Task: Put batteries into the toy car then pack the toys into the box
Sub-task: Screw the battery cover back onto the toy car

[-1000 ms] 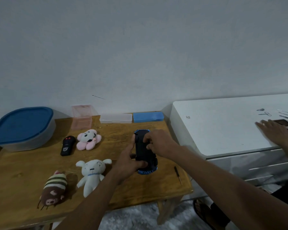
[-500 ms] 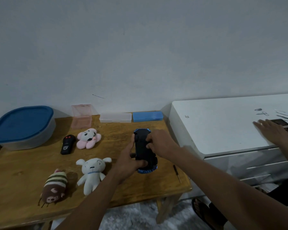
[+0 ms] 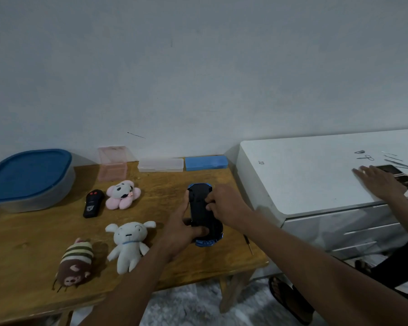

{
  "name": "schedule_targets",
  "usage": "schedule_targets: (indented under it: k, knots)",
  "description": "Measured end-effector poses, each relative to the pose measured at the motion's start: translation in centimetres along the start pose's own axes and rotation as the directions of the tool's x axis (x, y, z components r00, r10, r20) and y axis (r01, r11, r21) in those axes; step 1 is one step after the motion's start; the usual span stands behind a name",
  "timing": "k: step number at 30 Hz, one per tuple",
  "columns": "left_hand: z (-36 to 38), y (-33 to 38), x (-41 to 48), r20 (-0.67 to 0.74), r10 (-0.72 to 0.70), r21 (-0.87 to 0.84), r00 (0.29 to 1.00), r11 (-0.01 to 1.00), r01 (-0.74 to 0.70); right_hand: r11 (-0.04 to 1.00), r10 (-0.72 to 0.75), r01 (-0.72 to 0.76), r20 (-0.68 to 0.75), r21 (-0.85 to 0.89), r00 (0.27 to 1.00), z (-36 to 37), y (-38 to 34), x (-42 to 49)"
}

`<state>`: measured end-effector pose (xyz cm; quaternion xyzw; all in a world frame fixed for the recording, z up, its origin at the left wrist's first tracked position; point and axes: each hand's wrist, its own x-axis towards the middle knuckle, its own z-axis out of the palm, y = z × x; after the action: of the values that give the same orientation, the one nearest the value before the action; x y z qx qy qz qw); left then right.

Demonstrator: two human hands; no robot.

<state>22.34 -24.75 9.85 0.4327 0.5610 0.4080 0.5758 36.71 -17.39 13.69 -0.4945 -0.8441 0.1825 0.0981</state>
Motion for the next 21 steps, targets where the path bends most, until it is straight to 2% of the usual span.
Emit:
schedule_targets:
  k: [3, 10, 15, 21]
  knots:
    - [-0.1, -0.7, 0.2, 0.015, -0.053, -0.071, 0.998, 0.996, 0.054, 0.993, 0.045, -0.039, -0.045, 0.114, 0.998, 0.0, 0.3, -0.6]
    - [0.7, -1.2, 0.8, 0.042, -0.079, -0.163, 0.996, 0.983, 0.085, 0.904, 0.307, -0.270, -0.063, 0.333, 0.950, 0.3, 1.2, -1.8]
    - [2.3, -1.1, 1.2, 0.055, -0.099, -0.241, 0.994, 0.964, 0.109, 0.851, 0.370, -0.314, -0.057, 0.420, 0.927, 0.6, 2.0, -2.8]
    - [3.2, -1.9, 1.6, 0.031, -0.106, -0.205, 0.994, 0.973, 0.110, 0.830, 0.393, -0.338, -0.034, 0.444, 0.919, 1.1, 3.3, -3.9]
